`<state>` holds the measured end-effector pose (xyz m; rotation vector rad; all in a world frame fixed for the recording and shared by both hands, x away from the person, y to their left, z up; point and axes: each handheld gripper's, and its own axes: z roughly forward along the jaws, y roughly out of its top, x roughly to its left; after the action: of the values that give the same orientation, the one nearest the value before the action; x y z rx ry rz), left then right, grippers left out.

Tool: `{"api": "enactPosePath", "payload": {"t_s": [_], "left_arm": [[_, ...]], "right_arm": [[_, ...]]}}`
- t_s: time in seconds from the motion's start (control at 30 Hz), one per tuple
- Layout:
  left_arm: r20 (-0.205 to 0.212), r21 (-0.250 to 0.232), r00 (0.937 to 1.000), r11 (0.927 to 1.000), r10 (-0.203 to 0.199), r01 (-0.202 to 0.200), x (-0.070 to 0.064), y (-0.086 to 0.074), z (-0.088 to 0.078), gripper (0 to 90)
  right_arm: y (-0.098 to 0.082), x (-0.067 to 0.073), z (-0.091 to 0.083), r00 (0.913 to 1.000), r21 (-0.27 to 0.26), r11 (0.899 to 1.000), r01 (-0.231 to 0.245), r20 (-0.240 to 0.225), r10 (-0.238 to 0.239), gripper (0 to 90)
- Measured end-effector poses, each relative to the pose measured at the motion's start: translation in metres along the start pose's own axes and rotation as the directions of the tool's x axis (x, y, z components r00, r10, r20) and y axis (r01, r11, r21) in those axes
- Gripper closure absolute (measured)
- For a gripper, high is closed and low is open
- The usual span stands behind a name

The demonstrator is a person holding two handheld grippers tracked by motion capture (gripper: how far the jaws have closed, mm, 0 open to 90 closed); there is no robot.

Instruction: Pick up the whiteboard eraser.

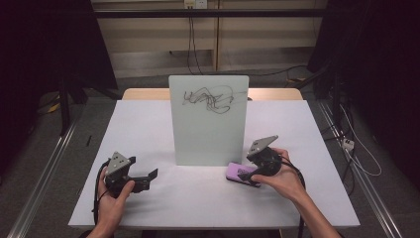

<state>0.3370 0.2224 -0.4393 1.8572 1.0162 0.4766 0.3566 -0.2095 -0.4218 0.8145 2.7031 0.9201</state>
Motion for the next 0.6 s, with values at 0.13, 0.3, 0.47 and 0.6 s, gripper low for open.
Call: {"api": "enactPosePath", "payload": {"t_s": [0.13,0.3,0.47,0.6], "left_arm": [[-0.002,-0.001,1.0000,1.0000,0.006,-0.006,0.000,0.000,0.000,6.0],[0.003,0.002,1.0000,1.0000,0.002,-0.002,0.000,-0.001,0.001,6.0],[-0.008,0.001,1.0000,1.0000,0.003,-0.003,0.001,-0.001,0.000,6.0],[-0.013,0.000,0.9999,1.0000,-0.003,0.003,0.002,-0.001,-0.001,6.0]], "right_arm": [[0.003,0.003,0.003,0.9987,0.032,0.998,0.050,-0.004,-0.050,27.9],[0.004,0.005,0.007,0.9970,0.062,0.995,0.077,-0.007,-0.077,28.7],[0.004,0.003,0.012,0.9964,0.090,0.992,0.083,-0.029,-0.080,31.6],[0.005,0.005,0.015,0.9939,0.114,0.988,0.108,-0.034,-0.105,32.5]]}}
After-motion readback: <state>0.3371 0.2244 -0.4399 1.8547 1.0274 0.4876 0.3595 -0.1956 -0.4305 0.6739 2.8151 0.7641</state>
